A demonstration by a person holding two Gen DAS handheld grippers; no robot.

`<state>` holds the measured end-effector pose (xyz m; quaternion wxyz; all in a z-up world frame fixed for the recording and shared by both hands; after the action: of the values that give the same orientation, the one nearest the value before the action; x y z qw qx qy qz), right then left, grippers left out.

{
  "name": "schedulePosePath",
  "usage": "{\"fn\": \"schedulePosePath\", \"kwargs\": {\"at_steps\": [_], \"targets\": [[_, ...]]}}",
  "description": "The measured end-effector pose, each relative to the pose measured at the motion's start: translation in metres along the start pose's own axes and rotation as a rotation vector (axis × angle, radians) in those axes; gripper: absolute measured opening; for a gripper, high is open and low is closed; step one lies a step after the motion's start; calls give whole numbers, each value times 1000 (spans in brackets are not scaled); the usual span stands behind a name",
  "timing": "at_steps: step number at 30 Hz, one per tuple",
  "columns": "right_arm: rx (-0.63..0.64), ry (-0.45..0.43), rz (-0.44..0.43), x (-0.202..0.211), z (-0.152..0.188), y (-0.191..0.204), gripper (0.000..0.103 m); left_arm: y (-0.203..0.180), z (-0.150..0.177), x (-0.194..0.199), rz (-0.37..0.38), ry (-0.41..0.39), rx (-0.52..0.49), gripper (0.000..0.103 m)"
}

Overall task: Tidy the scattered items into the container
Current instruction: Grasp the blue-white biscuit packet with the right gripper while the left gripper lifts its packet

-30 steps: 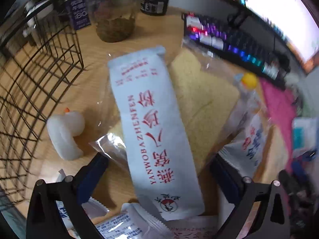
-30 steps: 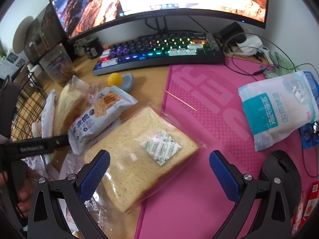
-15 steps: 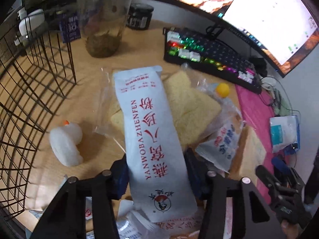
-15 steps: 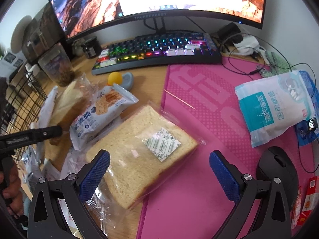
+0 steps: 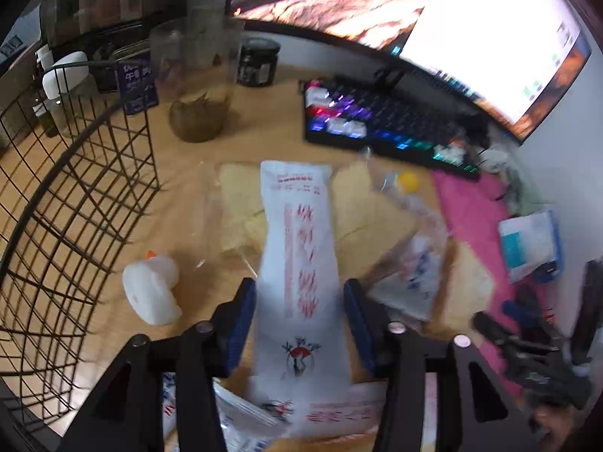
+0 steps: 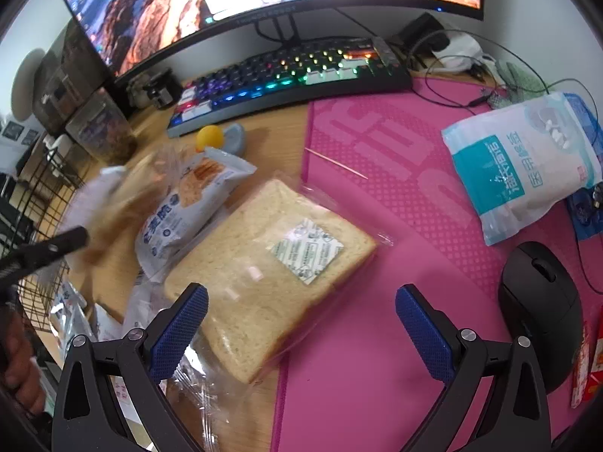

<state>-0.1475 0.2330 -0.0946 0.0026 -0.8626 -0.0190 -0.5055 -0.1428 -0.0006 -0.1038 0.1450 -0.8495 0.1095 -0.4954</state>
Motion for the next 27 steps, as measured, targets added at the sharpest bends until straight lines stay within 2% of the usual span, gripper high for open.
{"fn": "schedulePosePath", "kwargs": {"at_steps": [4, 7, 10, 11, 12, 14, 20, 27], "targets": [[14, -4, -3, 1, -1, 5, 102, 3, -7, -10, -46, 28, -33, 78], [40, -27, -3, 5, -8, 11, 102, 5, 0, -24, -6, 96, 20, 79], [51, -38, 1, 6, -13, 13, 102, 7, 6, -24, 52, 76, 100, 78], [50, -38, -4, 5, -14, 13, 102, 9, 9, -25, 84, 79, 134, 73], [48, -40, -10, 5, -15, 13, 102, 11, 13, -28, 98, 99, 164, 47], [41, -41, -19, 4, -16, 11, 102, 10, 15, -30, 107, 108, 157, 45], [43, -30, -38, -1, -11, 11, 102, 3, 16, -28, 73, 78, 114, 41], [46, -55, -34, 8, -15, 9, 102, -11, -3, 12, 108, -24, 69, 40]]}}
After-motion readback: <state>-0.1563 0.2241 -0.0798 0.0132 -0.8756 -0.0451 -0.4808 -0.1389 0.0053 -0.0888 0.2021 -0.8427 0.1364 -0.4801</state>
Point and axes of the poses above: each gripper's, at about its wrist camera, not at the fingertips, and x roughly against the way its jaws point, y to its left, z to its underside, the point moved 8 cm from there along -x, roughly the way its jaws point, and after that the axes turned 11 degrees about z, right-handed, at the moved point
